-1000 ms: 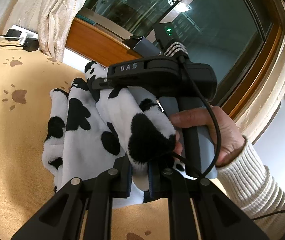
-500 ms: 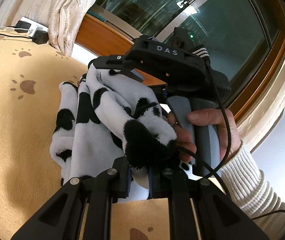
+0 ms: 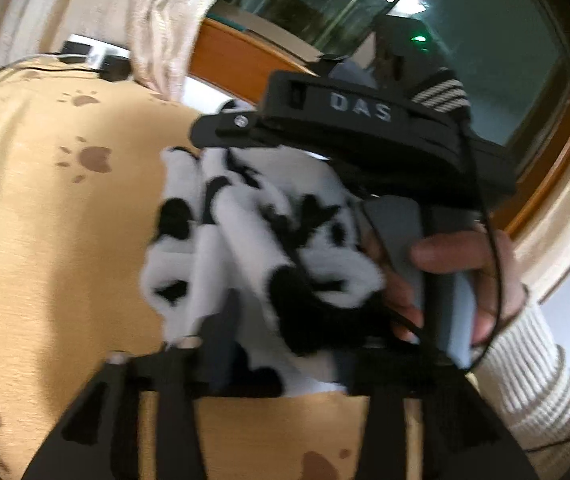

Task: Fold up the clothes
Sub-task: 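Hold the lifted fleece with both grippers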

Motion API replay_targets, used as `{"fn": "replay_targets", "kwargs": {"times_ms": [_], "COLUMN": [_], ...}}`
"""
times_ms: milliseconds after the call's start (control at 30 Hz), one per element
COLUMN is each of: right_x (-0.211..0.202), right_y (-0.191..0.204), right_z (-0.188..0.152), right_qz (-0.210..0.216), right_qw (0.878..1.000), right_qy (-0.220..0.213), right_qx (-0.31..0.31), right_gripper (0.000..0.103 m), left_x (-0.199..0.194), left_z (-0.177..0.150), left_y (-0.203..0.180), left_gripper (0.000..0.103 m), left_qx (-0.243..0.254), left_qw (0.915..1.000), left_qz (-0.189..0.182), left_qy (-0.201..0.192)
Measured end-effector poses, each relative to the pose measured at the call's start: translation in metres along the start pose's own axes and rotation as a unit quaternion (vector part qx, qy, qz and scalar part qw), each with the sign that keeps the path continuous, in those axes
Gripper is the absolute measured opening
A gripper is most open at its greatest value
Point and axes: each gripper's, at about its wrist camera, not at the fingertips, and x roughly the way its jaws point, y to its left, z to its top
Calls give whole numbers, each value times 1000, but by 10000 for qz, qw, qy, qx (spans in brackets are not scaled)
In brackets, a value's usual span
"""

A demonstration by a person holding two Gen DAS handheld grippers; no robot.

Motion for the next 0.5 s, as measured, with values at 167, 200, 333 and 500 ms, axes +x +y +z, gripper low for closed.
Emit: {"fn": "replay_targets", "kwargs": {"times_ms": [167,200,333,500], "right_x": [4,4,6,7], "right_y": [6,7,11,11], "right_z": [-1,-1,-2,-3], "right_qz": [-76,-107,-181,-188], "right_qw": [9999,9998,9995,9995], "right_qy": [4,10,22,24], "right_qx": [-146,-179,-260,-264], "right_gripper": [95,96,98,99], "left_x": [0,0,0,-1], "left_z": [1,1,3,3], "left_y": [-3,-2,0,-3], "left_gripper": [57,57,58,59], "left_qx": [141,140,123,151], "left_qw": [9998,9998,9998,9998], "left_qz": [130,130,125,150], "left_qy": [-3,4,22,34]}}
